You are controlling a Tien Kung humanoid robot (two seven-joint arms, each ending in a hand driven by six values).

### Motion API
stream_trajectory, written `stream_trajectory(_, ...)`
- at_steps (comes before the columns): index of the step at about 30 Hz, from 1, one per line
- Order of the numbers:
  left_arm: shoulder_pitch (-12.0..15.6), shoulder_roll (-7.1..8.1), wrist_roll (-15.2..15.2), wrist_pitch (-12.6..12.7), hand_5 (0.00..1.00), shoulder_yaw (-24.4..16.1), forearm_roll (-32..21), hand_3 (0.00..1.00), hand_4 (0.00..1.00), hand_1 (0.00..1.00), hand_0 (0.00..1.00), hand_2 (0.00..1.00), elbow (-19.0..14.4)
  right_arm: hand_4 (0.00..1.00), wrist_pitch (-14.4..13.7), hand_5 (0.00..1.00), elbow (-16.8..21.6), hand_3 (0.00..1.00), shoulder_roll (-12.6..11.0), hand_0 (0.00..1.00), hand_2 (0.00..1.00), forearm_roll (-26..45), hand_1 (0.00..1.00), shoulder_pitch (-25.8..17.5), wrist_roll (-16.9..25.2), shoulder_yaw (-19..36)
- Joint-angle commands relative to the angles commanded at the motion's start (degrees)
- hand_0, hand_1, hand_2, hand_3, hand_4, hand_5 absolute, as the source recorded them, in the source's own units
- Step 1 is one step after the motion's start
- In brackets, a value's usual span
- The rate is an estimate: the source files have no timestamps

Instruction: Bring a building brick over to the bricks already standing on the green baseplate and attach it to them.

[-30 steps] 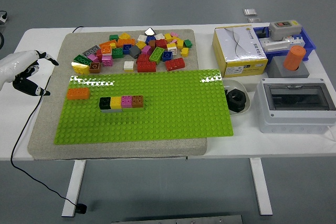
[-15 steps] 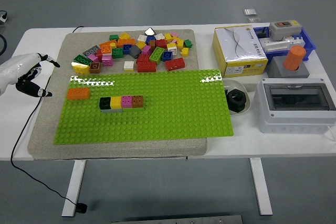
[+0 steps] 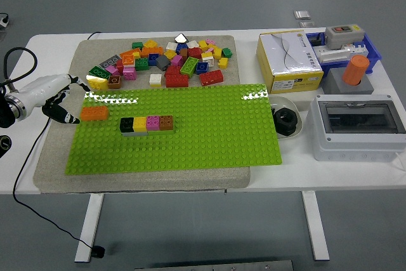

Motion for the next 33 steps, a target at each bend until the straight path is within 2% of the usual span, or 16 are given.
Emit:
stream_trajectory(16,-5.2,-6.76,-0.5,-4.7,0.002,4.6,-6.9,0.725,0.998,0.002,0.089,0.002,13.5,0.728,0.0,0.875,0.0,0.711,-0.6,0.63,0.622,-0.1,0.47,1.1,0.5,-0.9)
stream_trajectory(22,-6.4,-8.4,-0.3,-5.7,0.002,5.4,-8.3,0.718,0.985,0.002,0.087,0.002,17.0,0.729,-0.1,0.879,0.0,0.711,-0.6,0.63,0.621,0.3,0.471,1.3,0.8,-1.5)
stream_trajectory(23,-6.6,-8.72,-0.3,-5.7,0.002,5.5,-8.5,0.716,0.959,0.002,0.085,0.002,17.7,0.73,-0.1,0.881,0.0,0.71,-0.6,0.63,0.618,0.3,0.468,1.3,0.8,-1.6)
stream_trajectory(33,-7.5,-12.09,-0.7,-5.8,0.002,4.8,-10.2,0.712,0.981,0.002,0.085,0.002,23.0,0.73,-0.1,0.881,0.0,0.711,-0.3,0.63,0.617,0.1,0.468,1.4,0.9,-1.9)
